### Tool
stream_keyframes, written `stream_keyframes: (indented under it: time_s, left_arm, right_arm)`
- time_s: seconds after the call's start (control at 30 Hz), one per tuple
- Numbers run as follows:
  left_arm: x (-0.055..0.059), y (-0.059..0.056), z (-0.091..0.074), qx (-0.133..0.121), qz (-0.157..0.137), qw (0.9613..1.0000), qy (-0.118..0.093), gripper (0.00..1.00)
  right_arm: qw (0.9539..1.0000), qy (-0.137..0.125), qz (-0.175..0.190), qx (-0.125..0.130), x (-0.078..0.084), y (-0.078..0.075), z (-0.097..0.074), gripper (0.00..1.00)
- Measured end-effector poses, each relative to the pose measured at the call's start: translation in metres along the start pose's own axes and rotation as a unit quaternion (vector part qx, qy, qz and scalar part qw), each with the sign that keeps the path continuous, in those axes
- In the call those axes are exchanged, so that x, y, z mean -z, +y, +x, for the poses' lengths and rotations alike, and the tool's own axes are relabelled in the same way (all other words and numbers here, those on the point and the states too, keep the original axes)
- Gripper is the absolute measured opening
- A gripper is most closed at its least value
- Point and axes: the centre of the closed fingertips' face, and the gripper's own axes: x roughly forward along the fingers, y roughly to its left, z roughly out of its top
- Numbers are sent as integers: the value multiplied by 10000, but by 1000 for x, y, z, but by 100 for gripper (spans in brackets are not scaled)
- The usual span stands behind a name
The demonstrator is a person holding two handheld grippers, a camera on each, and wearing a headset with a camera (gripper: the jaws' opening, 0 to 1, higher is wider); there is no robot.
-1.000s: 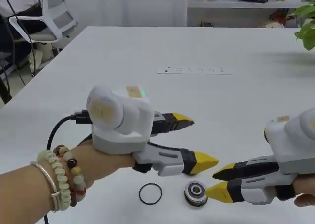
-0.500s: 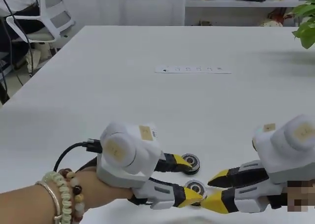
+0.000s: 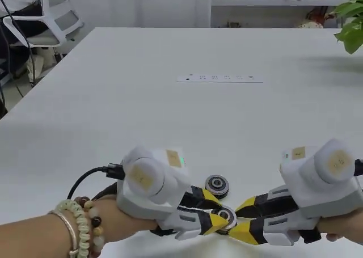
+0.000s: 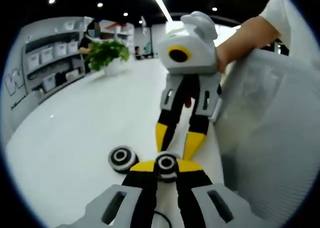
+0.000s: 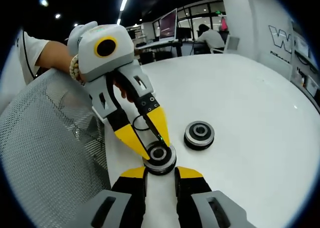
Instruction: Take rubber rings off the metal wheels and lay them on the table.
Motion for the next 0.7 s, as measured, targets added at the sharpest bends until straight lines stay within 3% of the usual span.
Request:
stream_keyframes:
  time_s: [0.3, 0.43, 0.53, 0.7]
  left_arm:
    - [0, 0, 0, -19, 30, 10000, 12, 14]
    - [1, 0, -1, -23, 4, 10000, 1, 14]
    - [1, 0, -1, -15, -52, 10000, -29, 14]
    - [1, 1, -1, -15, -59, 10000, -41, 14]
  right_arm:
    - [9996, 115, -242, 42, 2, 0, -1, 14]
    - [9993, 181, -323, 33, 5, -1, -3, 7]
    - [9992, 192, -333, 81, 5, -3, -4, 2]
    - [9994, 229, -260, 95, 5, -2, -3, 1]
